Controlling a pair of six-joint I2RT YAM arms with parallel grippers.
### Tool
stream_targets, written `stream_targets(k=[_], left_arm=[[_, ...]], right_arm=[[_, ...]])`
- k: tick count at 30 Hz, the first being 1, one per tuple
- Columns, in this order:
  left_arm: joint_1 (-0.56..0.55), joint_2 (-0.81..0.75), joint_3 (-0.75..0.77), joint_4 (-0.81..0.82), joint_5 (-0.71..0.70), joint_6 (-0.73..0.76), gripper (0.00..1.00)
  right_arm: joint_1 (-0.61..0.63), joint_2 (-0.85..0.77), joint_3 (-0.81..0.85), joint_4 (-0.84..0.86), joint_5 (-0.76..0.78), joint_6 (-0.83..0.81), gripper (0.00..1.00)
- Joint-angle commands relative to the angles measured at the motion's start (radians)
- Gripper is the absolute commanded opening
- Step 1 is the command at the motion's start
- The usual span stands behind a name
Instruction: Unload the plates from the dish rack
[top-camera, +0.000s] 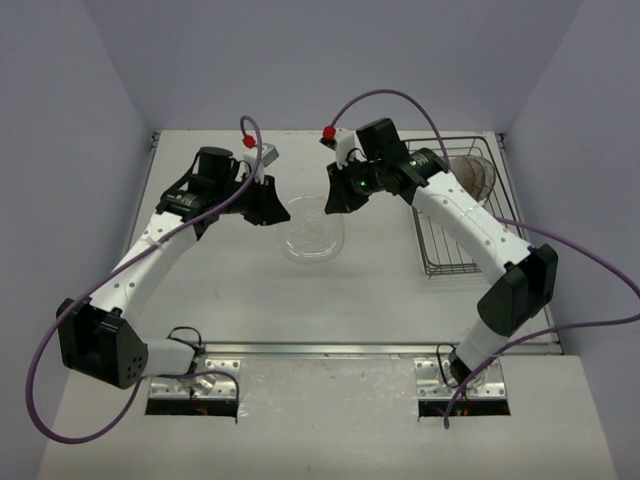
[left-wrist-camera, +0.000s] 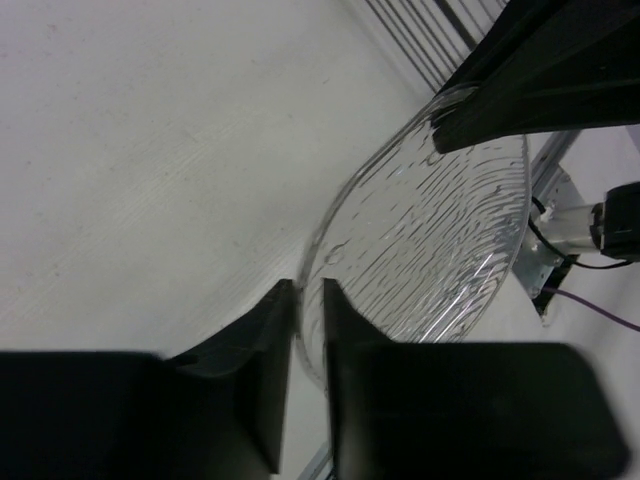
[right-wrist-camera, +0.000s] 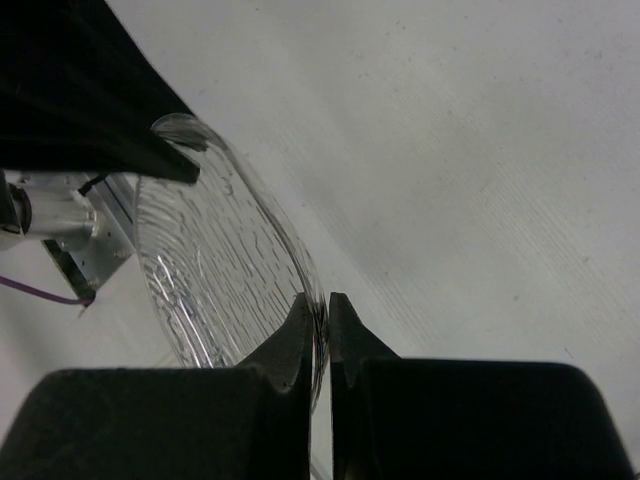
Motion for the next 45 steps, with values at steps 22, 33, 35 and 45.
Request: stream_targets(k=[22,33,35,45], left_arm=[[0.441,0.576,0.559,-0.485,-0.179,0.650,0.00],[0.610,0.833,0.682,-0.512,-0.131,0.729,0.00],[0.613,0.841,0.623,-0.464,-0.143,0.733,0.00],[0.622,0.875,0.509,-0.326,-0.162,0.679,0.04]], right_arm=[[-0.214,-0.156,-0.138,0.033,0.062,-0.069,0.99],[-0.227,-0.182,-0.188,0.029,0.085,-0.081,0.99],[-0.229,-0.178,-0.181,0.022,0.082,-0.082,0.99],[-0.232,-0.171,-0.175,0.010,0.055,-0.090,0.99]])
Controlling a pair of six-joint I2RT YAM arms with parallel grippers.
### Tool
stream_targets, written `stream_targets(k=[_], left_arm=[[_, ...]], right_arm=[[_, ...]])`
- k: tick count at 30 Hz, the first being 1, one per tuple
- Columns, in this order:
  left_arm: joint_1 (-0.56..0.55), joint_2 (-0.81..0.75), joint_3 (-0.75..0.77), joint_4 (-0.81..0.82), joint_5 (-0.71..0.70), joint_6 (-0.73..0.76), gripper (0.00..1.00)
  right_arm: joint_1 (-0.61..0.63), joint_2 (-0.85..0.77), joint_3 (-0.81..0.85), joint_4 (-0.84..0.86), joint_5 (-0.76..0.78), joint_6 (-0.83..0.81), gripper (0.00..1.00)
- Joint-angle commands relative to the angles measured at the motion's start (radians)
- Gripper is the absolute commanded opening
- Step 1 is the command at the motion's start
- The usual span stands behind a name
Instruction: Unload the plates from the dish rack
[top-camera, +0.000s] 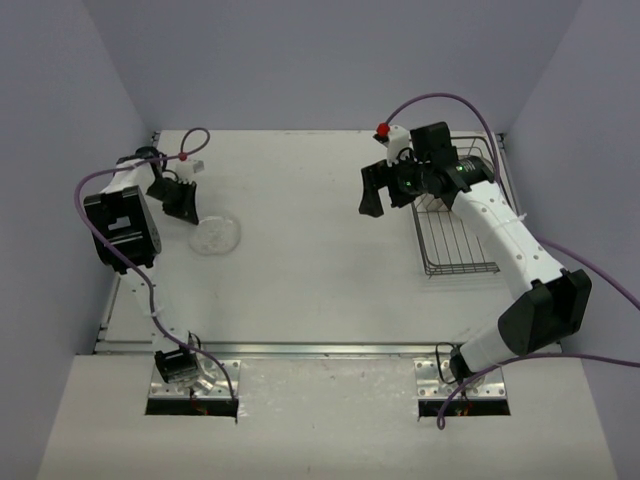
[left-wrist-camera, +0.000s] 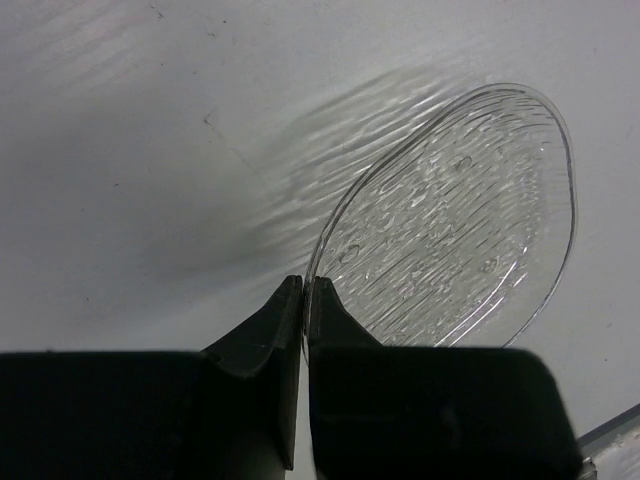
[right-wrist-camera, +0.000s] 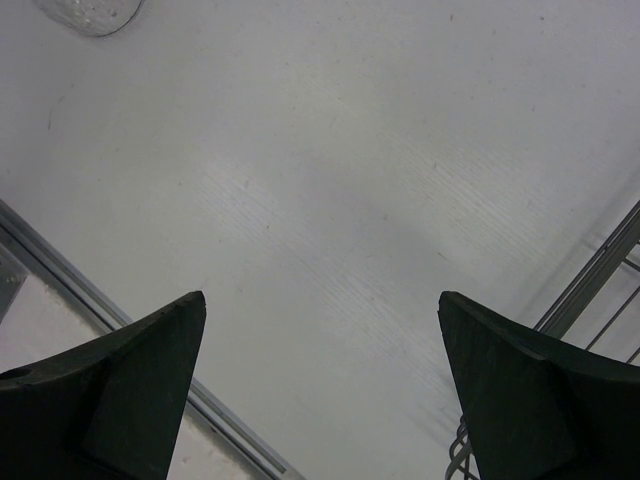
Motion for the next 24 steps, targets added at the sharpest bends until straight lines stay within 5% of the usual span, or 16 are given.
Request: stream_targets(k=[1,8,14,19,24], left_arm=[[0.006,0.010,-0.007,0.090,0.005,0.000,0.05],[0.007,0.034,-0.011,0.110,-0.017,-0.018,0.14],[0.007,0.007,-0.005,0.103,-0.014,-0.055,0.47],[0.007,-0.071,0.046,0.055,0.009,-0.087,0.59],[0.006,-0.243,0.164,0.039,0.000,-0.195,0.62]], right_arm=[[-0.006,-0.003,0.013,0.009,-0.017,-0.013,0.99],[-0.008,0.005,0.013,0.009,-0.026,-0.009,0.99],[-0.009,0.008,0.031,0.010,0.035,0.004,0.99],[-0.037,0.005,0.060,0.010,0.122,0.013,0.98],[-0.162,0.053,0.130,-0.003,0.221,0.000,0.83]])
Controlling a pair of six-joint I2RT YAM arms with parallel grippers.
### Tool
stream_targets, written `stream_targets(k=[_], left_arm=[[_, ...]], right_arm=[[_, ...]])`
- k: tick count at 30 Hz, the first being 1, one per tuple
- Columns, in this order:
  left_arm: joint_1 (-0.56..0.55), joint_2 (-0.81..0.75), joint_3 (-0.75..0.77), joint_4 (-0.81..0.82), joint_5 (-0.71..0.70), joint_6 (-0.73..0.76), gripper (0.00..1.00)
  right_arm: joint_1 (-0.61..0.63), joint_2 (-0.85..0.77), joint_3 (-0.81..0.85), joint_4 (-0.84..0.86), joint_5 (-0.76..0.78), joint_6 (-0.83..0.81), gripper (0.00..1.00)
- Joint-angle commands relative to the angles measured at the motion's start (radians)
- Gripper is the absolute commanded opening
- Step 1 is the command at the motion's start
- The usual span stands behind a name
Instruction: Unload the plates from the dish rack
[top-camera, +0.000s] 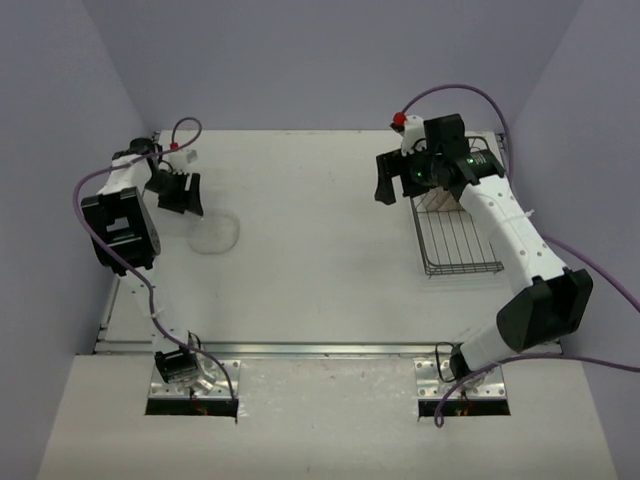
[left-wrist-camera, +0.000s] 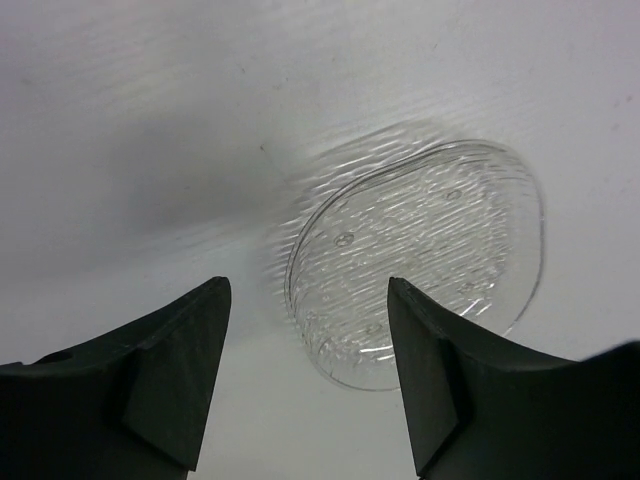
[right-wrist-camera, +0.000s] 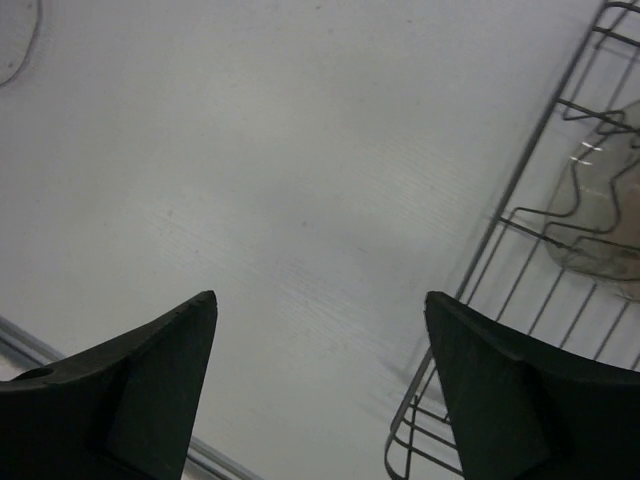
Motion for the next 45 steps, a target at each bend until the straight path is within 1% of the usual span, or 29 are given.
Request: stream_targets(k=[1,2,3,4,6,8,9,10,12,13,14,19,22,28,31,33,34,35,36,37,39,43,45], left_arm=[[0.005,-0.252,0.132,0.020,0.019,-0.102,0.63],[0.000,-0.284,0.137,0.027,0.010,-0.129,0.65],[-0.003,-0.352,0.130,0.052,-0.004,-0.142,0.66],[-0.022,-0.401,0.112,0.077,-0.051,-0.157,0.68],[-0.055,-0.526,0.027,0.125,-0.124,-0.178,0.72],[-0.112,-0.602,-0.043,0.204,-0.209,-0.182,0.75],[-0.123,-0.641,-0.080,0.230,-0.224,-0.182,0.75],[-0.164,-0.681,-0.120,0.258,-0.279,-0.184,0.77],[-0.215,-0.777,-0.210,0.307,-0.325,-0.195,0.79],[-0.222,-0.796,-0.224,0.308,-0.326,-0.203,0.79],[-0.229,-0.820,-0.237,0.311,-0.322,-0.219,0.79],[-0.231,-0.853,-0.269,0.308,-0.316,-0.225,0.79],[-0.232,-0.853,-0.290,0.308,-0.317,-0.214,0.79],[-0.232,-0.847,-0.285,0.316,-0.328,-0.207,0.80],[-0.232,-0.847,-0.281,0.317,-0.332,-0.206,0.80],[-0.232,-0.847,-0.282,0.316,-0.331,-0.211,0.80],[-0.232,-0.847,-0.283,0.315,-0.330,-0.213,0.80],[-0.232,-0.847,-0.284,0.315,-0.329,-0.216,0.80],[-0.232,-0.845,-0.288,0.317,-0.328,-0.218,0.80],[-0.232,-0.845,-0.289,0.318,-0.327,-0.219,0.80],[-0.232,-0.845,-0.290,0.320,-0.327,-0.224,0.80],[-0.233,-0.847,-0.275,0.322,-0.329,-0.231,0.81],[-0.232,-0.845,-0.264,0.322,-0.332,-0.237,0.83]], right_arm=[[-0.111,0.056,0.097,-0.002,0.141,-0.018,0.79],[-0.131,0.097,0.117,-0.007,0.199,-0.032,0.77],[-0.161,0.119,0.124,-0.003,0.234,-0.067,0.73],[-0.177,0.142,0.129,0.004,0.273,-0.092,0.71],[-0.200,0.178,0.135,0.024,0.341,-0.126,0.70],[-0.211,0.225,0.148,0.056,0.399,-0.137,0.68],[-0.211,0.242,0.153,0.065,0.421,-0.139,0.67],[-0.213,0.265,0.178,0.074,0.445,-0.141,0.65],[-0.218,0.338,0.225,0.086,0.495,-0.145,0.62],[-0.221,0.340,0.245,0.086,0.496,-0.148,0.62],[-0.226,0.380,0.286,0.086,0.516,-0.150,0.60],[-0.232,0.482,0.369,0.091,0.540,-0.176,0.55],[-0.232,0.531,0.391,0.104,0.557,-0.201,0.52],[-0.232,0.602,0.427,0.111,0.584,-0.256,0.47],[-0.232,0.624,0.435,0.117,0.597,-0.286,0.41],[-0.232,0.634,0.438,0.119,0.605,-0.304,0.33],[-0.232,0.636,0.439,0.120,0.609,-0.312,0.27],[-0.231,0.634,0.438,0.120,0.612,-0.315,0.19],[-0.231,0.622,0.434,0.121,0.611,-0.315,0.08],[-0.231,0.610,0.429,0.124,0.611,-0.313,0.05],[-0.224,0.566,0.406,0.146,0.615,-0.312,0.00],[-0.194,0.461,0.352,0.220,0.656,-0.355,0.00],[-0.177,0.398,0.337,0.274,0.702,-0.399,0.00]])
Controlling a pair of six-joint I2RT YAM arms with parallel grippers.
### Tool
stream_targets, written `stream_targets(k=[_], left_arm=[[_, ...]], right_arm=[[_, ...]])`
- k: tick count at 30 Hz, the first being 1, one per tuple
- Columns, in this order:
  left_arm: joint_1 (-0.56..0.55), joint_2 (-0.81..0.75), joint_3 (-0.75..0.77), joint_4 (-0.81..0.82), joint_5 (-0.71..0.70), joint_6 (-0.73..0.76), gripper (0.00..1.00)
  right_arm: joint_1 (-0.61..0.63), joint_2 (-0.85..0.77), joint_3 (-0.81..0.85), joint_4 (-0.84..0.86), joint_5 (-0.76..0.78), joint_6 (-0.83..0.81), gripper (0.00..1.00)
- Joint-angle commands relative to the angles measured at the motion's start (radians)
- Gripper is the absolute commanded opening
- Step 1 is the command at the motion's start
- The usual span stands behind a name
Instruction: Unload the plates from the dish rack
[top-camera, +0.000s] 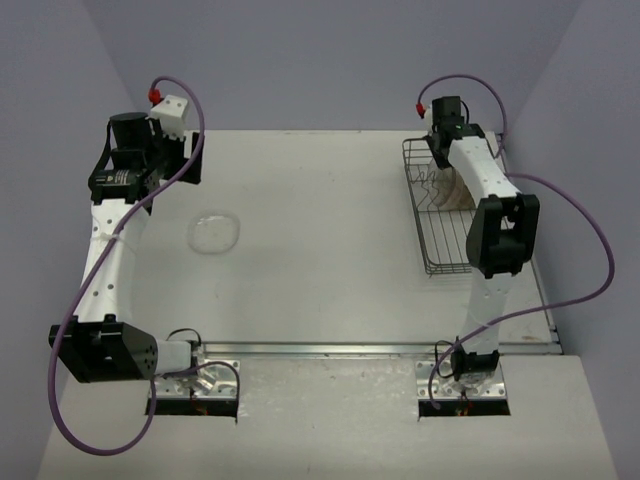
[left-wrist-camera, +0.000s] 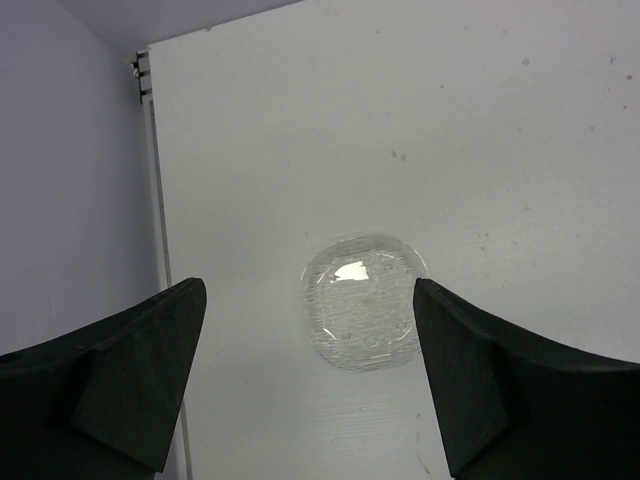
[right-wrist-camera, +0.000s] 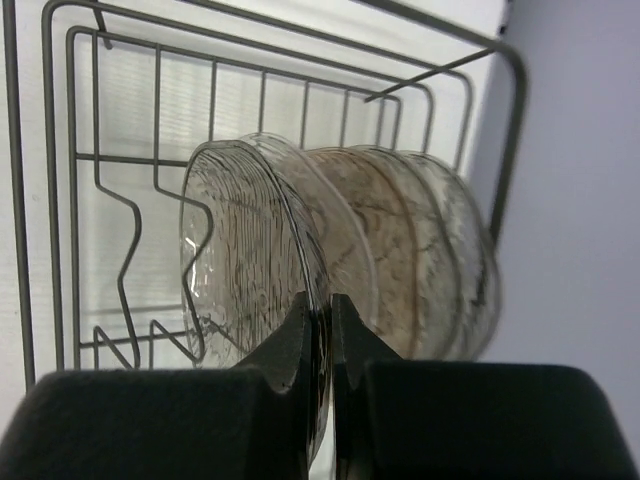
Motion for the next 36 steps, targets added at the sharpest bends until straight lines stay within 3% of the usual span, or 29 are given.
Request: stream_targets(k=[1,5,8,10,15,19,24,28,36], left_arm=[[0.004,-0.003,0.040,0.047,-0.007,-0.032,0.84],[0.004,-0.003,0.041,0.047,0.006,-0.062,0.86],[0.005,-0.007,0.035,0.048,0.079,-0.120,0.87],[0.005,-0.024,0.014,0.057,0.199,-0.171,0.87],[0.002,-0.109,-0.135,0.177,0.571,-0.388,0.86],[-0.018,-0.102,-0.189,0.241,0.664,-0.494,0.85],[-0.067,-0.043,-0.183,0.228,0.711,-0.508,0.85],[-0.180,0.006,-0.177,0.225,0.691,-0.509,0.86],[-0.261,0.161,-0.096,0.205,0.697,-0.525,0.85]], right_arm=[[0.042,-0.194,-0.008,0.167,0.118,-0.096,0.00],[0.069,-0.284,-0.001,0.257,0.166,-0.128,0.00],[0.070,-0.332,0.046,0.212,0.146,-0.054,0.00],[0.070,-0.375,0.043,0.156,0.072,0.059,0.00],[0.070,-0.541,-0.153,0.108,-0.254,0.536,0.00],[0.068,-0.668,-0.380,0.231,-0.545,0.743,0.00],[0.151,-0.691,-0.473,0.291,-0.749,0.933,0.00],[0.211,-0.683,-0.481,0.279,-0.760,0.970,0.00],[0.256,-0.614,-0.460,0.289,-0.794,1.065,0.00]])
